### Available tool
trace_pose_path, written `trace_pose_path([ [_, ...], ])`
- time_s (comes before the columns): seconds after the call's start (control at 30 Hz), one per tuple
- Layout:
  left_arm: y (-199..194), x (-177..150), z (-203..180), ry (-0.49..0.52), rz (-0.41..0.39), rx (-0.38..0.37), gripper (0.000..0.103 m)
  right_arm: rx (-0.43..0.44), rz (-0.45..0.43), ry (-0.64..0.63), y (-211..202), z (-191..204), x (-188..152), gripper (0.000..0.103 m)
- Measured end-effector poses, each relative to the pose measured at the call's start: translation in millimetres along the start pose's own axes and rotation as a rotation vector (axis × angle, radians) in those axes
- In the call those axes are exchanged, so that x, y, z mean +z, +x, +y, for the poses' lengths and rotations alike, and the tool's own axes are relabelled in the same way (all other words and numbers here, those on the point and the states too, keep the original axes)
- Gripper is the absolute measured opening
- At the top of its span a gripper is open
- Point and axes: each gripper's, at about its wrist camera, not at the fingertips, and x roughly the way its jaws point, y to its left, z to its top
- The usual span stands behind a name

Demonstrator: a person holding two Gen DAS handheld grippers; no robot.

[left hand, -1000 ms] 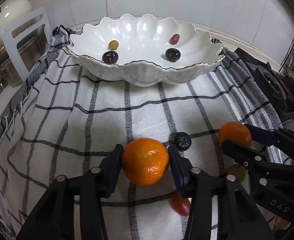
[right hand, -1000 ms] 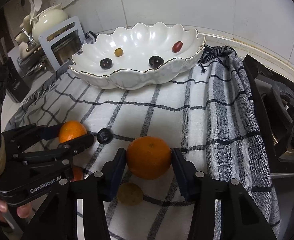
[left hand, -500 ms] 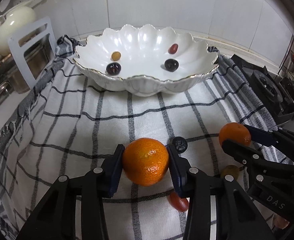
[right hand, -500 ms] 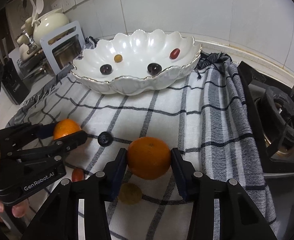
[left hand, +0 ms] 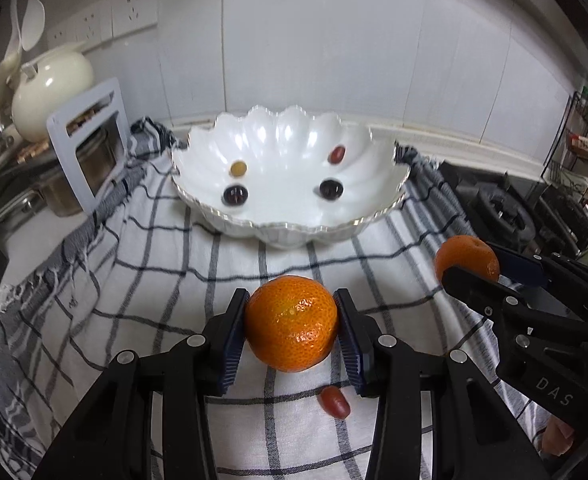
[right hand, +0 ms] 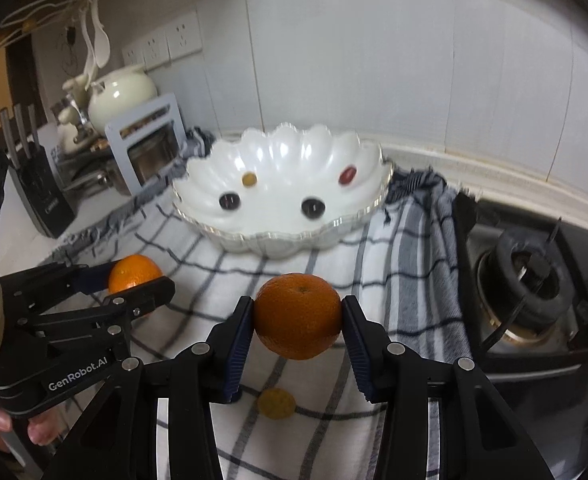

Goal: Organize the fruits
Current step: 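Lift and carry both held mandarins over the white bowl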

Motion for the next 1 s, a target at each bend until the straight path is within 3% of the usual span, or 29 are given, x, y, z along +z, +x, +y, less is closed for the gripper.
trace_pose_path([
  [0.67, -30.6, 60.6, 2.7, 0.03, -0.159, 0.016, 0.042, -0.01, -0.183, 0.005, -20.7, -0.3, 60.5, 0.046],
  [1.0, -25.5, 99.9, 8.0, 0.029, -0.199, 0.016, 0.042, 0.0, -0.206, -0.013, -7.3, 0.6, 95.3, 0.046],
])
